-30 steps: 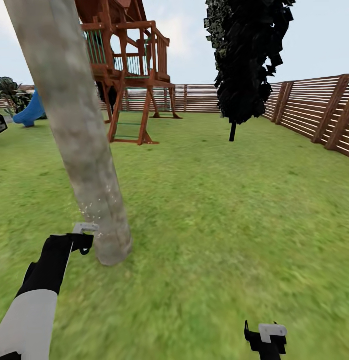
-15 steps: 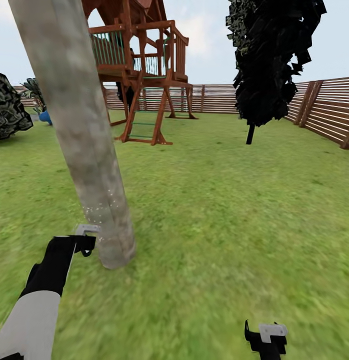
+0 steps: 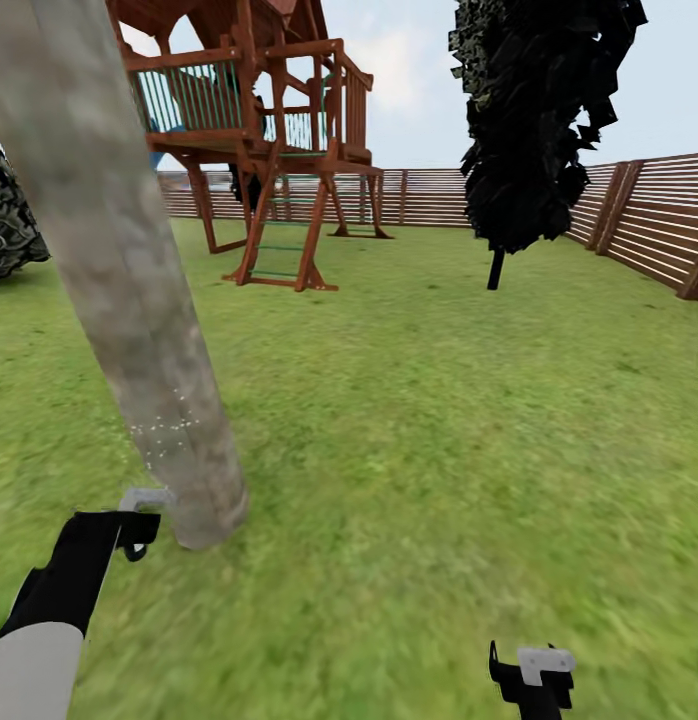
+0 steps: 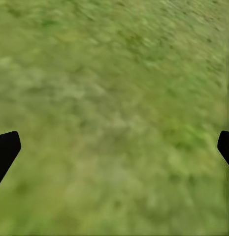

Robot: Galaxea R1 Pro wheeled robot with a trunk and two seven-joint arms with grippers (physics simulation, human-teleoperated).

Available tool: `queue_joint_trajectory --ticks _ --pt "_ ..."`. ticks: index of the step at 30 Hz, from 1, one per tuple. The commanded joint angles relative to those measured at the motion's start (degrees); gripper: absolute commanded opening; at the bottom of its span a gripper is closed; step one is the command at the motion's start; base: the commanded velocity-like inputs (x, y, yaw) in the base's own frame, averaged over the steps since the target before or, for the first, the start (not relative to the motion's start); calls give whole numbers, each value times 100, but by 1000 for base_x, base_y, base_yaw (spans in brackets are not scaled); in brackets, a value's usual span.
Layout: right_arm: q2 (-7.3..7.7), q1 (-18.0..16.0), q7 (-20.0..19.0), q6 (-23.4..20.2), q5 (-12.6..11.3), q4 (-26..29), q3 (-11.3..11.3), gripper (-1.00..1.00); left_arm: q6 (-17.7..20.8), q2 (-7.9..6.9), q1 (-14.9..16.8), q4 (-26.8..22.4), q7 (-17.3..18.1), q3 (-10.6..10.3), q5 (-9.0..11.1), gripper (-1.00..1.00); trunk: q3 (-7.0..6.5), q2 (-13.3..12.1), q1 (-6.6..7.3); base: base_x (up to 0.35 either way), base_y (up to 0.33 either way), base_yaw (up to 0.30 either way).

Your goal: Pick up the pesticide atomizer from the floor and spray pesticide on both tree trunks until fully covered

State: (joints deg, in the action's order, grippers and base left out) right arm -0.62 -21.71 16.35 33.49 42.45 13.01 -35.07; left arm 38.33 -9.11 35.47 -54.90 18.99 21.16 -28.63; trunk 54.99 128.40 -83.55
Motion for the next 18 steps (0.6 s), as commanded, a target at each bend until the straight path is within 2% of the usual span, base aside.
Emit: queue_joint_trajectory --ticks 1,3,4,5,7,8,9,10,11,12,14,17,18 --pt "0 0 0 0 0 0 0 100 -7 59 -15 161 0 -8 -1 -100 -1 0 0 1 -268 0" --pt "0 0 0 0 1 0 0 100 -22 263 -27 336 0 -13 -22 -100 -1 0 0 1 -188 57" --pt "0 0 0 0 2 0 1 100 -25 327 -30 374 -2 -13 -41 -100 -1 0 0 0 -54 203" --pt "0 0 0 0 1 0 3 100 -26 332 -31 390 -1 9 -45 -100 -1 0 0 0 -22 248" --pt "0 0 0 0 0 0 5 100 -24 259 -38 398 -1 35 -51 -100 -1 0 0 0 -9 267" --pt "0 0 0 0 2 0 7 100 -15 67 -57 406 -5 43 -42 -100 -1 0 0 0 -2 276" --pt "-1 0 0 0 8 -2 8 100 -35 -59 -136 528 -9 35 1 -100 -1 0 0 102 -62 278" --pt "-3 0 0 0 5 -1 9 100 -119 -25 -142 719 -11 39 11 -100 -1 0 0 183 -136 163" --pt "-6 0 -7 0 8 -1 9 100 -834 58 -138 1164 -446 67 108 -100 -1 0 0 234 -173 11" --pt "-2 0 -8 0 8 0 5 100 -921 153 -137 1223 -716 68 319 -100 -1 0 0 237 -174 4" --pt "0 0 -9 0 9 0 1 100 -958 197 -137 1247 -969 68 530 -100 -1 0 0 238 -175 1" --pt "0 0 -9 0 6 0 0 100 -977 147 -137 1247 -1077 91 584 -100 -1 0 0 239 -175 0" --pt "0 0 -7 0 4 0 0 100 -987 126 -137 1246 -1084 216 582 -100 -1 0 0 239 -175 0"
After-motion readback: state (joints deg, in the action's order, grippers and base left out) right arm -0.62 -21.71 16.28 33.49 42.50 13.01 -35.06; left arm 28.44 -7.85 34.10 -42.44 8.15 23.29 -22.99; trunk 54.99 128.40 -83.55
